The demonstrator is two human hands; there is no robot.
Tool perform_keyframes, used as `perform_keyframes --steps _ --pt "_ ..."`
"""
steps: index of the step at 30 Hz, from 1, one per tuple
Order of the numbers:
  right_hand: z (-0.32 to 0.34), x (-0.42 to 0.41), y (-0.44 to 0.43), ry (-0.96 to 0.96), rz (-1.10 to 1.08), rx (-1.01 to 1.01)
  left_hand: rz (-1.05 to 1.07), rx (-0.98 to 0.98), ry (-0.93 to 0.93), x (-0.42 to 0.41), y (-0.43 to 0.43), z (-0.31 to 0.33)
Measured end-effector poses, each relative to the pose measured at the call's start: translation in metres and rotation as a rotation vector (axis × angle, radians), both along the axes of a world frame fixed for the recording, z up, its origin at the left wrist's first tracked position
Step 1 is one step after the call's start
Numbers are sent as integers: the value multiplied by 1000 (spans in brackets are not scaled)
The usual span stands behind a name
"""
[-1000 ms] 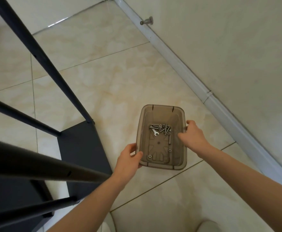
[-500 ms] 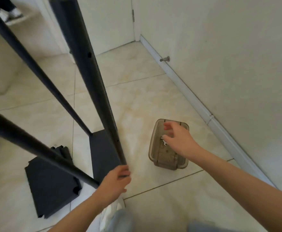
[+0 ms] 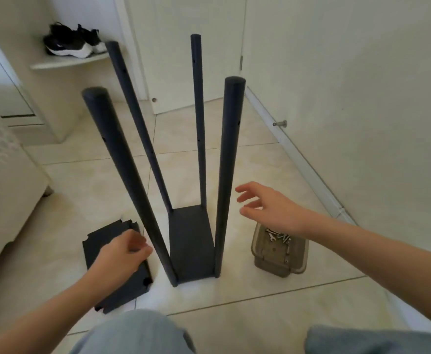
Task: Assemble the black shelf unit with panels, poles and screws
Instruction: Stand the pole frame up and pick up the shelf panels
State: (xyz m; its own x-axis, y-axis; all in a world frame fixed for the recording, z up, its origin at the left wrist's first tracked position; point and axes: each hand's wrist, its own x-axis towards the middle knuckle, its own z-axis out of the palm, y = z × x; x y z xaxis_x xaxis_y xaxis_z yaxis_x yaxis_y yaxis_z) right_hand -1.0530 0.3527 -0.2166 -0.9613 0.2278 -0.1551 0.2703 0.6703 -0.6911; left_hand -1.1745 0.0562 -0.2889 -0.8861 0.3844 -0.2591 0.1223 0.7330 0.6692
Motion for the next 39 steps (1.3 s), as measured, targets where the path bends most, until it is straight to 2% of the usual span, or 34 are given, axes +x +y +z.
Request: perform_keyframes --steps 2,7,11,16,23,31,39 --pt "11 -7 -10 6 16 -45 5 45 35 -11 1 16" --pt "33 -27 -20 81 30 -154 -168 48 95 -29 15 51" --pt "46 -36 -20 70 70 -227 -195 47 51 -34 27 66" --pt "48 -32 -28 90 73 -174 -207 14 71 -40 41 79" --pt "52 -29 -39 184 43 -130 -121 100 172 -62 52 91" --pt "57 -44 -67 230 64 -57 -4 242 201 -84 51 71" --pt "33 -74 -97 210 155 67 38 142 347 -100 62 60"
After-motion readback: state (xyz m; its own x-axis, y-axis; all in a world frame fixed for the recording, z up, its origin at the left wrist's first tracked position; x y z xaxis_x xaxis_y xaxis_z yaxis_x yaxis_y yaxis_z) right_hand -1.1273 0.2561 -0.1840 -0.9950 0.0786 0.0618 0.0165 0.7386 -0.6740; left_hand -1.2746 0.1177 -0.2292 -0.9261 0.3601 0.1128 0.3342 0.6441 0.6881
